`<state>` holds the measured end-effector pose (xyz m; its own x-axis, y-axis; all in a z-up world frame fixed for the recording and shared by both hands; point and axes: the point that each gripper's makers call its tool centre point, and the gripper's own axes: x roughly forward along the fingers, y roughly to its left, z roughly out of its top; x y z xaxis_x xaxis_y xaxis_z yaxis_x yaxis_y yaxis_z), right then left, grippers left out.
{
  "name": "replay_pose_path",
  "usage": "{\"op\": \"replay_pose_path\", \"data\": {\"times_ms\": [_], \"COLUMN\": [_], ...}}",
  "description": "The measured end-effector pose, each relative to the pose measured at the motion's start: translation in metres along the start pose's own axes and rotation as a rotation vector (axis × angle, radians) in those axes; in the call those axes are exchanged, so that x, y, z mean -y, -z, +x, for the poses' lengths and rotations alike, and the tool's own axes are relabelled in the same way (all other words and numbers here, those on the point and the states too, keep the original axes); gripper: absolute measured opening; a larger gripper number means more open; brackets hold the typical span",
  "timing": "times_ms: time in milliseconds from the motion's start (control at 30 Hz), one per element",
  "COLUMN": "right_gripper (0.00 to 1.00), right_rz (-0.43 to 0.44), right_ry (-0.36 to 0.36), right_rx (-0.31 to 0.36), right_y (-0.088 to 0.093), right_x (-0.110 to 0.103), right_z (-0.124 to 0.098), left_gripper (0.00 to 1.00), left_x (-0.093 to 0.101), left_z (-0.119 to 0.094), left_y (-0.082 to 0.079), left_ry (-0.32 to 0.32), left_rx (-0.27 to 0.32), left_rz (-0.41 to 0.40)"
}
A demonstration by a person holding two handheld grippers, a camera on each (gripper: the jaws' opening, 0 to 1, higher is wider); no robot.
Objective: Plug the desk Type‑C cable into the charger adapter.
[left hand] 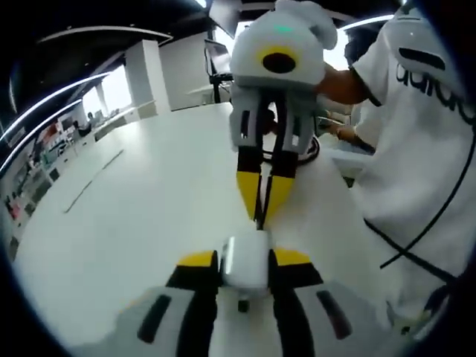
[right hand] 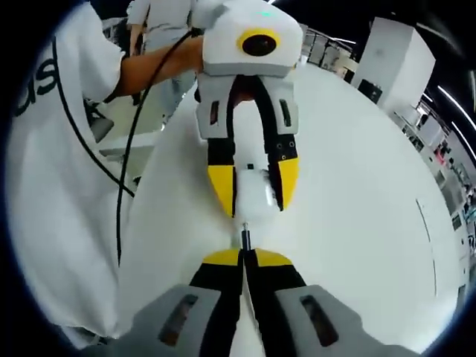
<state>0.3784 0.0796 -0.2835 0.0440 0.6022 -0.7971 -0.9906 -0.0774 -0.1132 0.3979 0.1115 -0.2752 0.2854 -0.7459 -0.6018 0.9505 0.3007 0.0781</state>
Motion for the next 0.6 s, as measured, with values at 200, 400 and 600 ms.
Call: {"op": "replay_pose_path", "data": {"times_ms": [200, 400, 600], "right_gripper": [0.03, 0.03, 0.03], "right_rz": [0.022, 0.026, 0.033], "right_ry": [-0.009, -0.020, -0.054], "right_rx": [-0.005, 0.023, 0.093], "right_y": [-0.0005, -0.0046, -0.0079], "right_x": [-0.0021, -0.0039, -0.0044], "right_z": [-0.0006, -0.0014, 0.0008], "left_gripper": [0.26, 0.26, 0.26], "left_x": [0.0089, 0.0077, 0.0078], "left_z": [0.0037, 0.0055, 0.0079], "left_y": [-0.0068, -0.0079, -0.0097], "left_ry": [0.006, 0.010, 0.040], "left_rx": [-0.008, -0.004, 0.024], "left_rz": [0.001, 0.009, 0.026]}}
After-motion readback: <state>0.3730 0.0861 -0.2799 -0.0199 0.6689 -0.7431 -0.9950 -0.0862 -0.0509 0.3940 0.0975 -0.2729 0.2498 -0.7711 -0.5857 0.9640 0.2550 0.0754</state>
